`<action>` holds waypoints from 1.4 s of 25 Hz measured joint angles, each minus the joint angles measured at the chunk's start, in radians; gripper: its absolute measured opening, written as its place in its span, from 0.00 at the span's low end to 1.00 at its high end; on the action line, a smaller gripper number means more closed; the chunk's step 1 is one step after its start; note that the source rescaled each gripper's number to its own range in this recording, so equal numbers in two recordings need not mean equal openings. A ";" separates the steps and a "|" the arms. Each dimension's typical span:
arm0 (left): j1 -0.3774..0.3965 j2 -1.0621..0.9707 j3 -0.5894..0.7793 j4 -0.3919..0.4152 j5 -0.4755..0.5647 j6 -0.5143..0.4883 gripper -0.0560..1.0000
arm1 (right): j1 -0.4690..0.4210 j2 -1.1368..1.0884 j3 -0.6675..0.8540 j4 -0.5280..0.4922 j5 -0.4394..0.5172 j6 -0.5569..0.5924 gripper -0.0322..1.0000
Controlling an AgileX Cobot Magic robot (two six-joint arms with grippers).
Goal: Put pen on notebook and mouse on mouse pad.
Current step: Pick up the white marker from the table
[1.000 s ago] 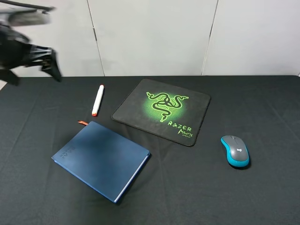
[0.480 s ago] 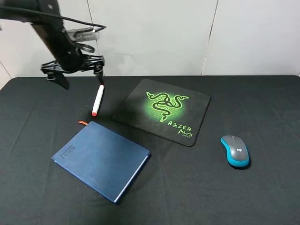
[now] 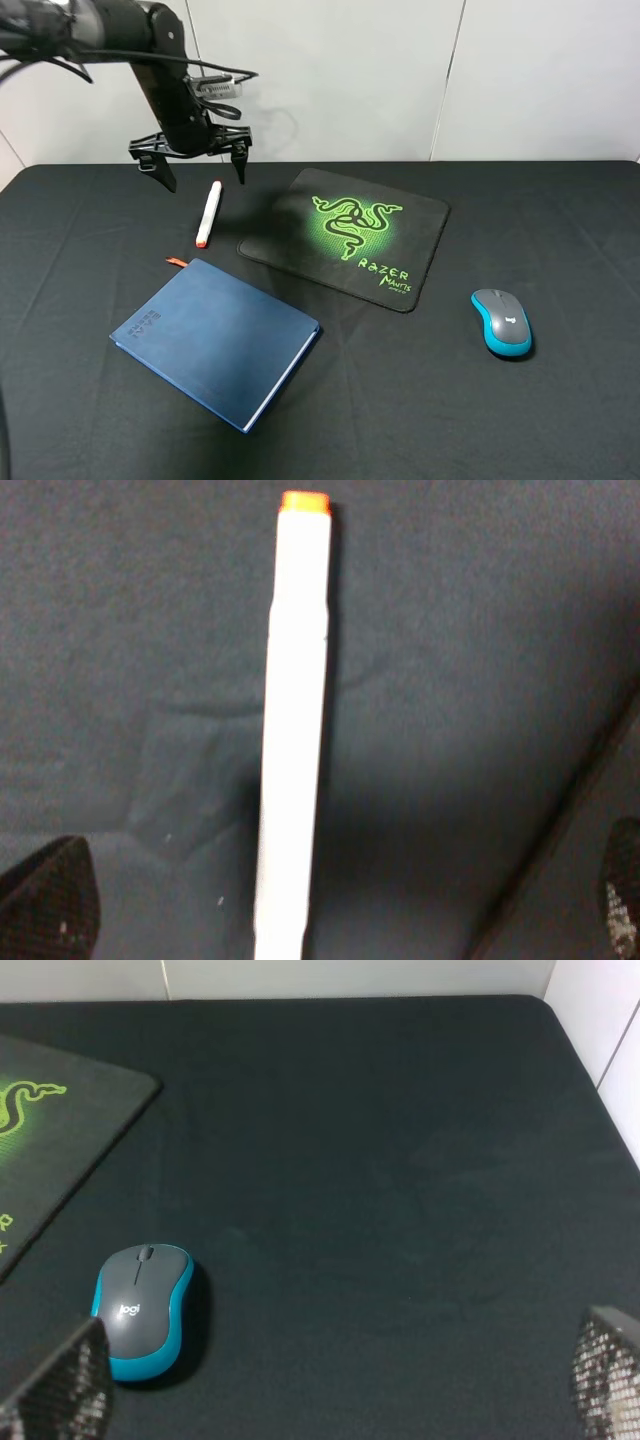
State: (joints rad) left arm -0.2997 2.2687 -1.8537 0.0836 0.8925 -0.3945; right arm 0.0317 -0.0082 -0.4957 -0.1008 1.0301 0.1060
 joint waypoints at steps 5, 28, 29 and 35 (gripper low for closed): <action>0.000 0.045 -0.019 0.008 0.014 -0.011 1.00 | 0.000 0.000 0.000 0.000 0.000 0.000 1.00; -0.001 0.138 -0.022 0.016 -0.013 -0.045 0.95 | 0.000 0.000 0.000 0.000 0.000 0.000 1.00; -0.003 0.138 -0.022 0.016 -0.013 -0.046 0.94 | 0.000 0.000 0.000 0.000 0.000 0.000 1.00; -0.003 0.139 -0.025 0.018 -0.013 -0.048 0.74 | 0.000 0.000 0.000 0.000 0.000 0.000 1.00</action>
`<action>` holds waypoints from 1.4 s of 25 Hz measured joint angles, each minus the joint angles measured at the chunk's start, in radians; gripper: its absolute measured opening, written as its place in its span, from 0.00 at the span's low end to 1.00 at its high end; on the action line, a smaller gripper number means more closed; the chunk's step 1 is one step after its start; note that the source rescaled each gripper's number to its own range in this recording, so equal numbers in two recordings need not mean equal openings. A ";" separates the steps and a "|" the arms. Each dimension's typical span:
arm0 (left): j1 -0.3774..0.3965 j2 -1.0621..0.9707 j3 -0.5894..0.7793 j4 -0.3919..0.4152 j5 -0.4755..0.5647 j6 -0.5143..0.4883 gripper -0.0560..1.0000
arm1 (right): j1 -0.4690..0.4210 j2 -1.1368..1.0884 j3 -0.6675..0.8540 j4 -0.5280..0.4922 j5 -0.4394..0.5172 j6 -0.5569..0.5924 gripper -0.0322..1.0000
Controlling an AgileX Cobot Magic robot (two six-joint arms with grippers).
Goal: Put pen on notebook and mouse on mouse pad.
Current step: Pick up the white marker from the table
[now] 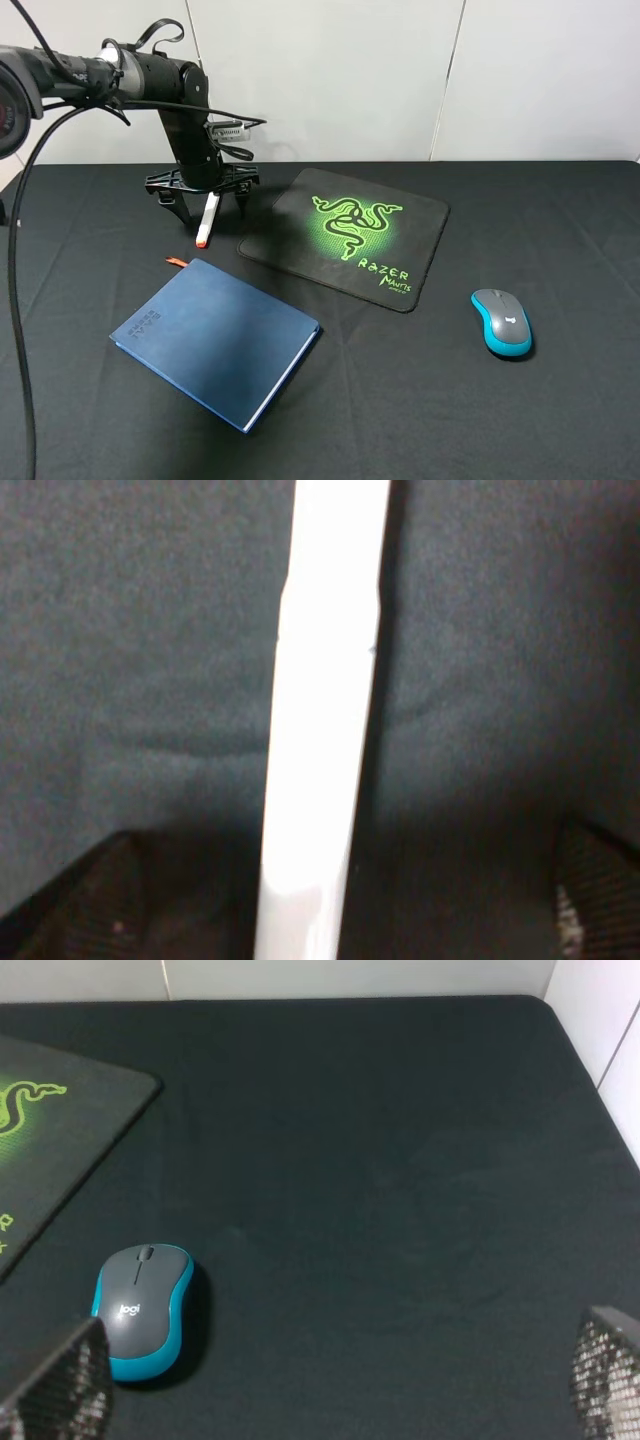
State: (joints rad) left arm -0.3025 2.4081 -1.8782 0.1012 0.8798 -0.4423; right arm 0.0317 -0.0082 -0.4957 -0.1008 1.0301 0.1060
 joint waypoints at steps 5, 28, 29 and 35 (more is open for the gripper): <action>0.000 0.001 -0.001 0.001 0.000 0.000 0.54 | 0.000 0.000 0.000 0.000 0.000 0.000 1.00; 0.000 0.005 -0.116 0.020 0.127 -0.027 0.05 | 0.000 0.000 0.000 0.000 0.000 0.000 1.00; 0.000 0.005 -0.137 0.024 0.154 -0.026 0.05 | 0.000 0.000 0.000 0.000 0.000 0.000 1.00; -0.001 0.005 -0.252 0.027 0.286 0.056 0.05 | 0.000 0.000 0.000 0.000 0.000 0.000 1.00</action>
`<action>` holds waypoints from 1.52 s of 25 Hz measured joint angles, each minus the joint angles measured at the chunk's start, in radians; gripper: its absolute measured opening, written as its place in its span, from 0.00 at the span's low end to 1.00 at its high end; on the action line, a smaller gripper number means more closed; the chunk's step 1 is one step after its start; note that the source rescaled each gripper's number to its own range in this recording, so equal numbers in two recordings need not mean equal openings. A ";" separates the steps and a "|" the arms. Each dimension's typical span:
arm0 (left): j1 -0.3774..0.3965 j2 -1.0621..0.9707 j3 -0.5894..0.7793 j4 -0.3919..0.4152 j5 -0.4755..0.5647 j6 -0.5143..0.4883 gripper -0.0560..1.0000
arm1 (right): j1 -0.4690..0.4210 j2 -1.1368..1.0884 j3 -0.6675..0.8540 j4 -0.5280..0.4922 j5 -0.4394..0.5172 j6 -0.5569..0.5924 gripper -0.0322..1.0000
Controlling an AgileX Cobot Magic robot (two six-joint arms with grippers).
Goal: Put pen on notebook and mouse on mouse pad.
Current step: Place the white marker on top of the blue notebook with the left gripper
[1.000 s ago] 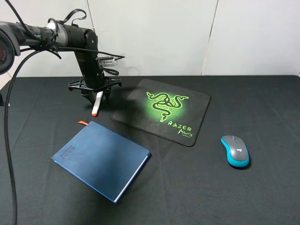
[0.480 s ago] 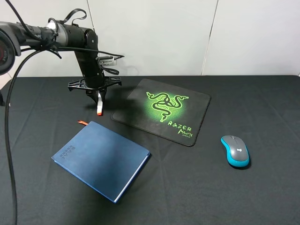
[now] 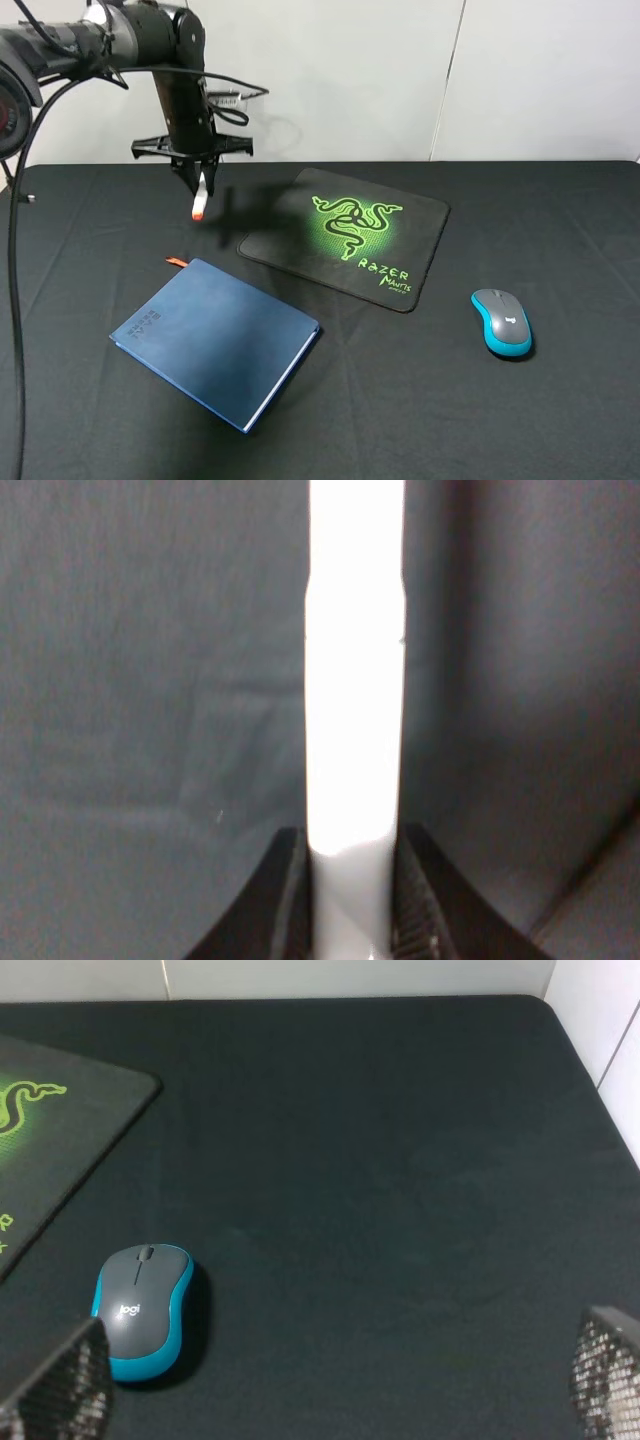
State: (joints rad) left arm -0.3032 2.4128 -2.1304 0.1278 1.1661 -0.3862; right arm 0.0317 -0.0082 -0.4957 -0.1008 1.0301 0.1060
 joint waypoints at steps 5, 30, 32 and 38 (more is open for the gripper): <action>-0.028 -0.022 -0.027 -0.002 0.000 0.050 0.05 | 0.000 0.000 0.000 0.000 0.000 0.000 1.00; -0.181 -0.539 0.658 0.001 -0.115 0.069 0.05 | 0.000 0.000 0.000 0.000 0.000 0.000 1.00; -0.201 -0.571 0.732 0.001 -0.160 0.034 0.05 | 0.000 0.000 0.000 0.000 0.000 0.000 1.00; -0.295 -0.606 0.910 0.001 -0.310 -0.194 0.05 | 0.000 0.000 0.000 0.000 0.000 0.000 1.00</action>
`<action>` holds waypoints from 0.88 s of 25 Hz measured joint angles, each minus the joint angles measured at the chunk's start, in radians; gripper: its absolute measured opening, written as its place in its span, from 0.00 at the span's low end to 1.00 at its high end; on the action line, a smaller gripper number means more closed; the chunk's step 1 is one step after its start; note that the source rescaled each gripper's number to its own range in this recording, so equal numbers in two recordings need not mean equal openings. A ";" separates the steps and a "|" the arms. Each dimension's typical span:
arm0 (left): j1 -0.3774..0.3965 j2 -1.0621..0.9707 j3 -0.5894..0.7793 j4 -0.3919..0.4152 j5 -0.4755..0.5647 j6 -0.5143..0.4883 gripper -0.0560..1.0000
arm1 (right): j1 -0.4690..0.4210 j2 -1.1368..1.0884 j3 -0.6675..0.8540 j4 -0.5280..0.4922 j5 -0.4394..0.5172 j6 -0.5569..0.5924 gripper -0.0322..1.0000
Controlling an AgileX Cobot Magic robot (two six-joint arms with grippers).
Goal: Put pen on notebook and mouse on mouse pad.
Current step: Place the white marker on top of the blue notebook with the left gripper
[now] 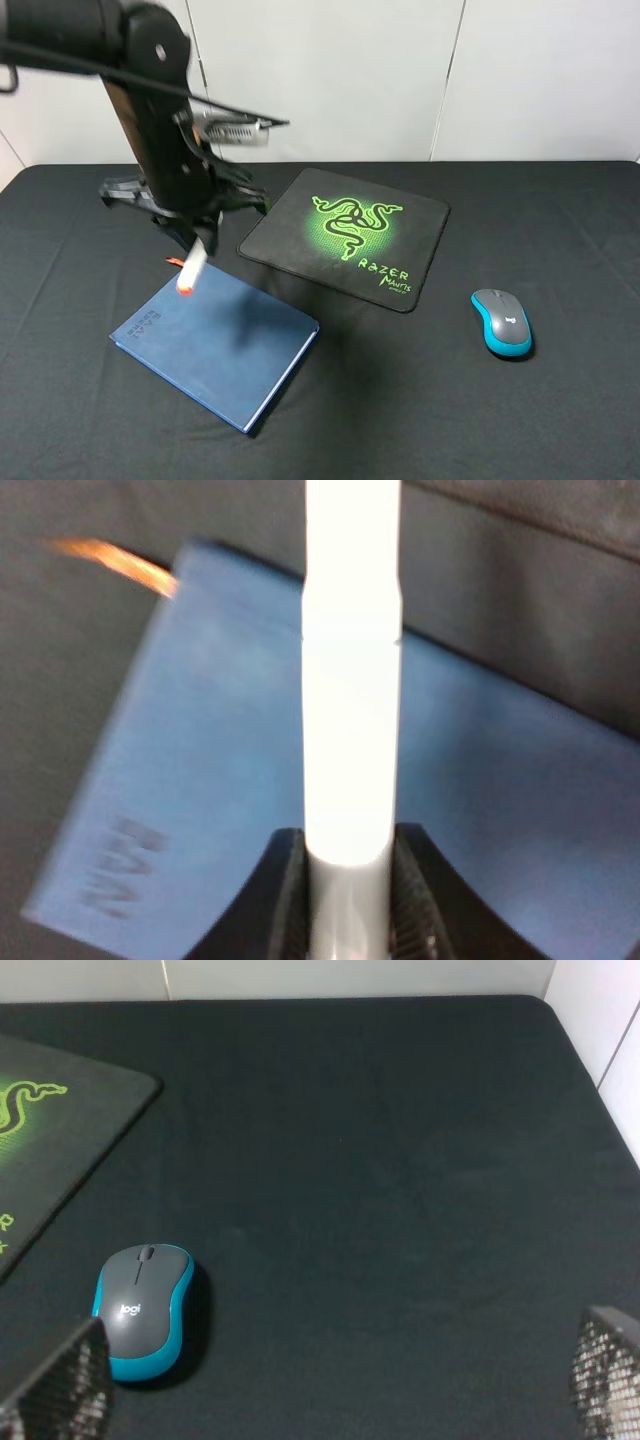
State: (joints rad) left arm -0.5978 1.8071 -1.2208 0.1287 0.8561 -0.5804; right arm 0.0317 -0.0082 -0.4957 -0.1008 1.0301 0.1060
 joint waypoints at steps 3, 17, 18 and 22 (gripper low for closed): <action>-0.051 0.000 0.061 0.000 -0.075 -0.142 0.05 | 0.000 0.000 0.000 0.000 0.000 0.000 1.00; -0.207 0.005 0.171 0.270 -0.128 -0.865 0.05 | 0.000 0.000 0.000 0.000 0.000 0.000 1.00; -0.207 0.012 0.171 0.267 -0.130 -0.888 0.05 | 0.000 0.000 0.000 0.000 0.000 0.000 1.00; -0.207 0.036 0.171 0.231 -0.149 -0.958 0.05 | 0.000 0.000 0.000 0.000 0.000 0.000 1.00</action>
State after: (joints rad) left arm -0.8043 1.8430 -1.0500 0.3592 0.7071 -1.5387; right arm 0.0317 -0.0082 -0.4957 -0.1008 1.0301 0.1060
